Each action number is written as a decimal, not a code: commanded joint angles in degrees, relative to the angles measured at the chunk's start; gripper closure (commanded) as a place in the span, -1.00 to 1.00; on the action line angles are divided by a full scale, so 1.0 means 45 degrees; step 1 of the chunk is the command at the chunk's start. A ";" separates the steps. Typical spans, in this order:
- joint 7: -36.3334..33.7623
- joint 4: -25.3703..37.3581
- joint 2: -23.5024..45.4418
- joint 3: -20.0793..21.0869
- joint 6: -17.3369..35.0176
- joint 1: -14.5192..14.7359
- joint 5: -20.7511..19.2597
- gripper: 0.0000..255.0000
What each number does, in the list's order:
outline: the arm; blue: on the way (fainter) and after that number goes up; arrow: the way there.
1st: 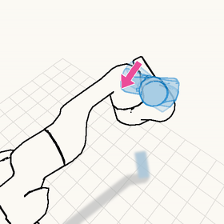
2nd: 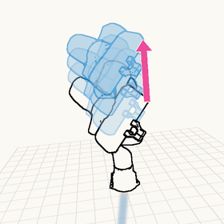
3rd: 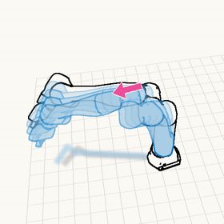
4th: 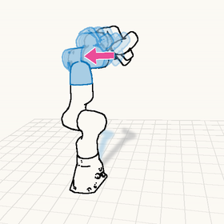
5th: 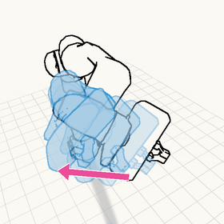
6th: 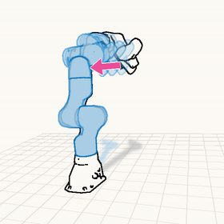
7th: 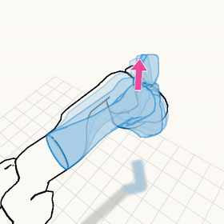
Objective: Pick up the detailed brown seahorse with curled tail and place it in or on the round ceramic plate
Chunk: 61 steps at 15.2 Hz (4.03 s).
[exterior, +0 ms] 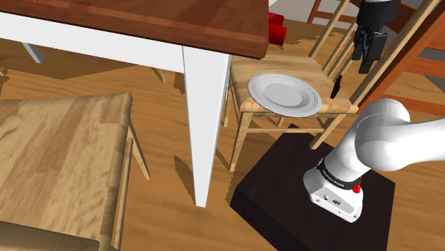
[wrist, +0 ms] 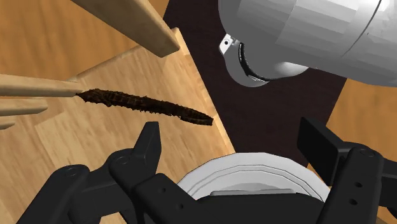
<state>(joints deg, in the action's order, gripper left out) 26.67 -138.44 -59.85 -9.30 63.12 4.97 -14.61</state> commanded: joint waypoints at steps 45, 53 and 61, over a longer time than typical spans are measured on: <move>0.0843 -0.5395 -0.3329 0.0755 0.3290 0.1191 -0.2567 1.00; 0.0976 -0.4825 -0.3112 0.0854 0.2961 0.1207 -0.2497 1.00; 0.1341 -0.3260 -0.2467 0.1087 0.2108 0.1216 -0.2359 1.00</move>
<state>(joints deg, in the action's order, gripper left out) 32.40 -154.05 -71.23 -4.50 73.21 10.46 -25.24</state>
